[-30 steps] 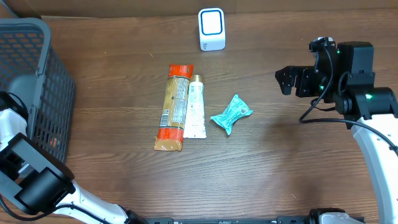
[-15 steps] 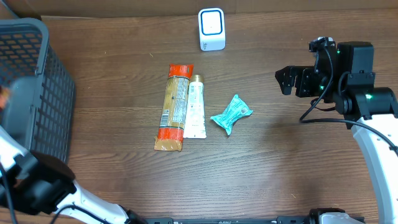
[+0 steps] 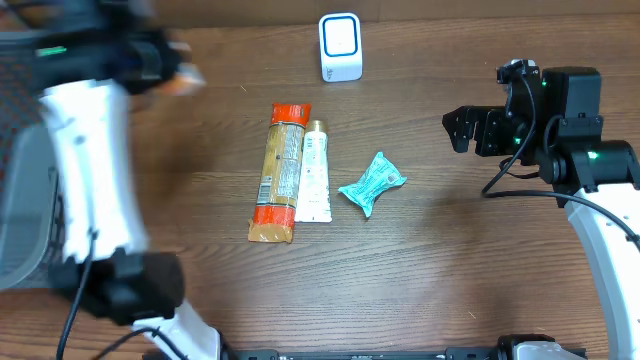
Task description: Scan the item barcode
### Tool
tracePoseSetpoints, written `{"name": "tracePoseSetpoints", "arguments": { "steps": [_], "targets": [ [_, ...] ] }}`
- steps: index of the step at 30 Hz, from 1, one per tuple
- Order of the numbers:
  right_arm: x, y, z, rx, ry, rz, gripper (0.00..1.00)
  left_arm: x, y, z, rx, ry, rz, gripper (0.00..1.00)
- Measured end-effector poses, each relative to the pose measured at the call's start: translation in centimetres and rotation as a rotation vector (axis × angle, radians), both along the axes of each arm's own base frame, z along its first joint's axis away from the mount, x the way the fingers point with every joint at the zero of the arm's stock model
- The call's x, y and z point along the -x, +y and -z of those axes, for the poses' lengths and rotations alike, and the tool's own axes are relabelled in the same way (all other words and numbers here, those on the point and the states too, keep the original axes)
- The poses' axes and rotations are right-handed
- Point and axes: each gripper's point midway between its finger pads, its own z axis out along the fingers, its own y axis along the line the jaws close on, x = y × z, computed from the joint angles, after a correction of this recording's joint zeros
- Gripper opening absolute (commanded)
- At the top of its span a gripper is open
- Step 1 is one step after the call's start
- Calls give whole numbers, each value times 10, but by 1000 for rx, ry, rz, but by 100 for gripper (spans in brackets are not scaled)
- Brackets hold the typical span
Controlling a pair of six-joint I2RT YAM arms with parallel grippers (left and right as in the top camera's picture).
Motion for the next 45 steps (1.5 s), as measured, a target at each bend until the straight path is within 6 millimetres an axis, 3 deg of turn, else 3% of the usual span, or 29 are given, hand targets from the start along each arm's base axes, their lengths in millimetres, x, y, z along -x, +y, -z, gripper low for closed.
{"name": "tracePoseSetpoints", "arguments": {
  "steps": [3,6,8,11,15,16,18,22,25,30,33,37,40,45],
  "targets": [
    [0,0,0,0,0,0,100,-9,-81,69,5,90,172,4],
    [0,0,0,-1,-1,0,100,3,-155,132,-10,189,324,6],
    [0,0,0,0,0,0,100,14,-195,161,-28,229,407,7],
    [0,0,0,0,2,0,100,33,-237,196,-77,284,497,7],
    [3,0,2,1,15,0,100,49,-258,217,-113,325,546,12],
    [3,0,2,0,17,0,100,50,-260,220,-118,330,551,20],
    [3,0,3,0,17,0,100,52,-261,222,-125,336,552,47],
    [3,0,3,1,18,0,100,52,-259,223,-135,338,552,67],
    [3,0,3,0,19,0,100,52,-259,223,-138,337,551,76],
    [3,0,3,0,20,1,99,55,-255,222,-149,353,558,82],
    [2,1,1,-17,15,11,96,51,-247,207,-165,358,552,84],
    [-2,12,-5,-99,14,2,89,12,-225,144,-166,244,501,99],
    [-6,21,5,-158,72,23,86,-15,-193,91,-155,139,432,100],
    [-8,55,53,-243,285,66,81,-41,-115,11,-144,-28,265,100]
  ]
}}
